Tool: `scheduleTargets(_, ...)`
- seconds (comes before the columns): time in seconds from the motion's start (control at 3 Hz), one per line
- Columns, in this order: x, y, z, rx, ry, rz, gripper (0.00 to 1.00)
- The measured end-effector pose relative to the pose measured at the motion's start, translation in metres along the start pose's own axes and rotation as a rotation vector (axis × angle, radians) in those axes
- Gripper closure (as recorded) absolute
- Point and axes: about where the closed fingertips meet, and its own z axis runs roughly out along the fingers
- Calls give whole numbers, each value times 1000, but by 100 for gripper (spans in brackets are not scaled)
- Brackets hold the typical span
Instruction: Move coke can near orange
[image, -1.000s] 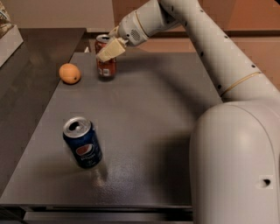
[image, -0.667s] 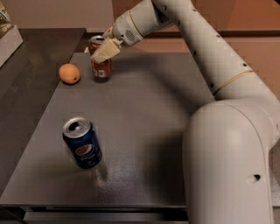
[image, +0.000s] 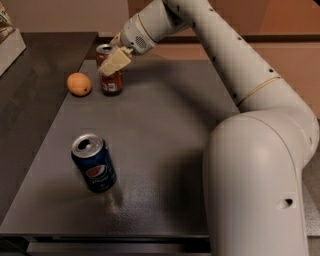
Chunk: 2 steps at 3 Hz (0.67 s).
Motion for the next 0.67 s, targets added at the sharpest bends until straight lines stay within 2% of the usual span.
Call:
scheduleTargets(0.33,1,3,8,-9,22,-13,100)
scheduleTargets(0.67,3,7,14,-11,31,-17,82)
